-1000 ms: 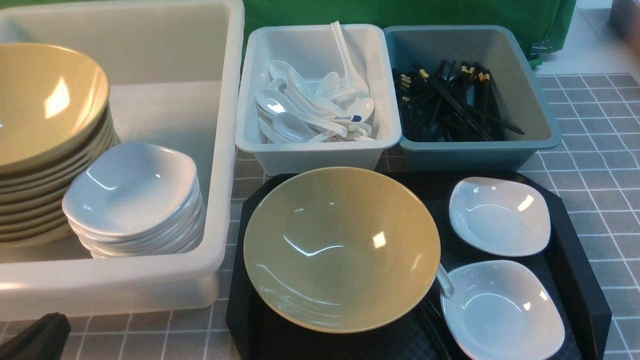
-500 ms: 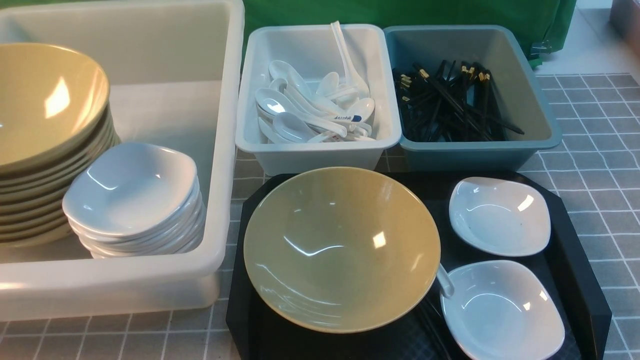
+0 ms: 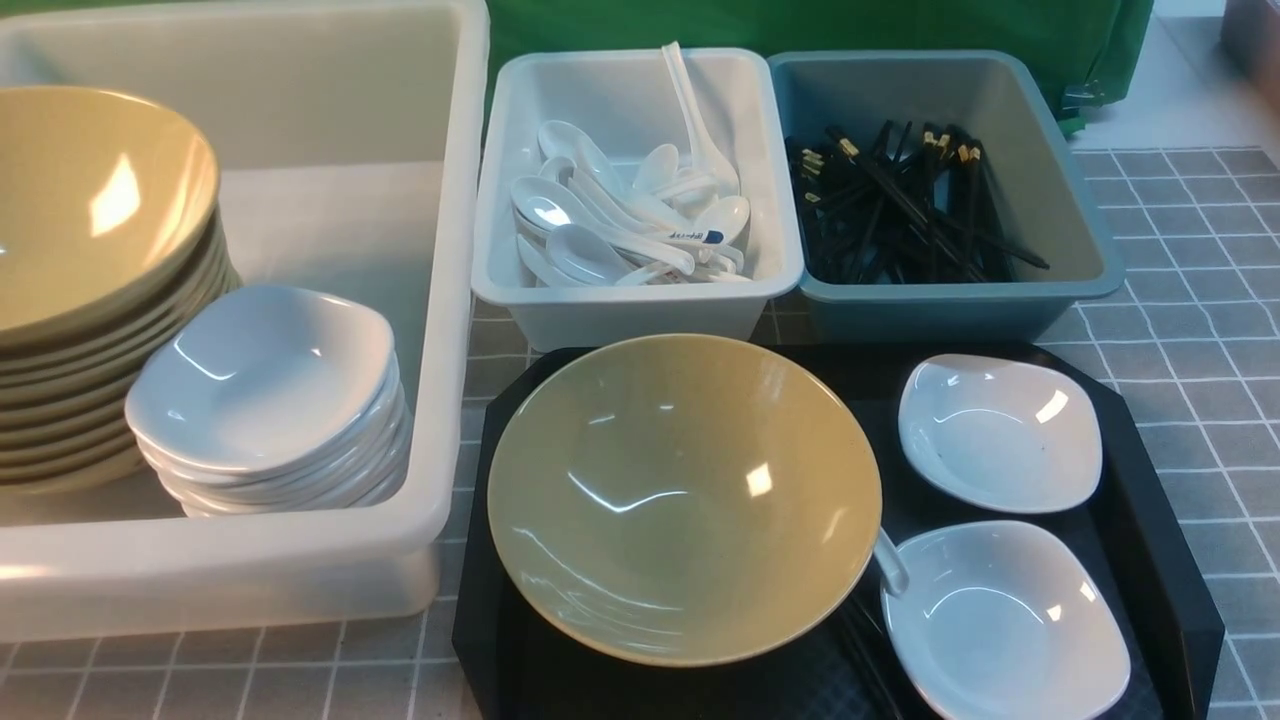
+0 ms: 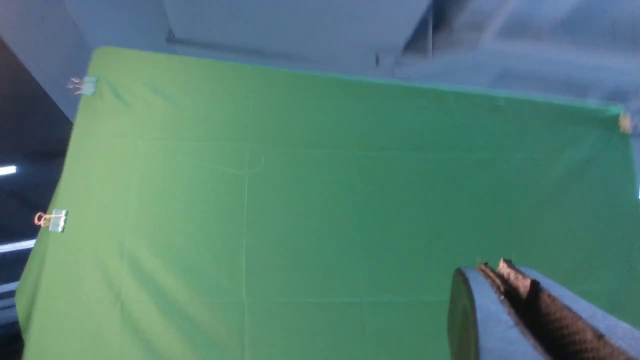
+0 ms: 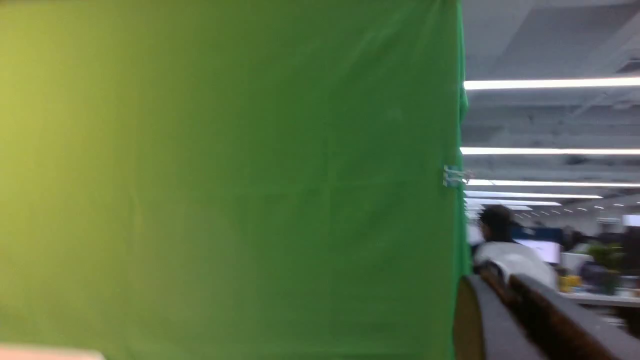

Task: On grey table put chopsticks spoon bowls plates into blue grey white boxes.
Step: 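Grasp the large bowl on the tray by its rim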

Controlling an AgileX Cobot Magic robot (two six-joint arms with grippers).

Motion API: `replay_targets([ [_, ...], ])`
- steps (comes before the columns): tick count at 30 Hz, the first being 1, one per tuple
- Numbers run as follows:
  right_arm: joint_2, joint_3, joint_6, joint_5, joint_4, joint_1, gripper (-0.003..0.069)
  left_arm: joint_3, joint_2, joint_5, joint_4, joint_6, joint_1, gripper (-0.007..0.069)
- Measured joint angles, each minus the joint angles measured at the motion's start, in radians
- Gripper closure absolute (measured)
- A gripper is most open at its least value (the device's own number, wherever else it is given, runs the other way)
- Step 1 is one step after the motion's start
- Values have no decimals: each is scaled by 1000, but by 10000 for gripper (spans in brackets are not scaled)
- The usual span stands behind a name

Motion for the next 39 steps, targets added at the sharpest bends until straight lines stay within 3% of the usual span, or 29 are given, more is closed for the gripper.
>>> replay_targets([
  [2, 76, -90, -81, 131, 0, 0, 621, -143, 169, 87, 5, 19, -5, 633],
  [7, 192, -178, -88, 411, 1, 0, 622, -322, 391, 270, 9, 22, -42, 633],
  [10, 293, -205, -92, 703, 5, 2, 622, -504, 610, 566, -1, 22, -133, 633],
  [11, 293, -206, -92, 703, 7, 2, 622, -504, 621, 566, -2, 22, -140, 633],
  [13, 341, -192, -111, 852, 45, 5, 622, -616, 775, 755, -24, 42, -235, 633],
  [18, 354, -108, -222, 868, 193, 8, 622, -729, 983, 941, -31, 80, -377, 633],
  [23, 354, -90, -310, 819, 291, 11, 622, -785, 1128, 998, -33, 91, -450, 626],
  [28, 354, -86, -337, 796, 312, 68, 622, -855, 1298, 1112, -14, 104, -467, 491],
  [35, 354, -86, -339, 783, 316, 99, 622, -905, 1466, 1161, 89, 100, -467, 152],
  [39, 354, -86, -339, 783, 316, 99, 622, -906, 1532, 1163, 122, 100, -467, 70],
])
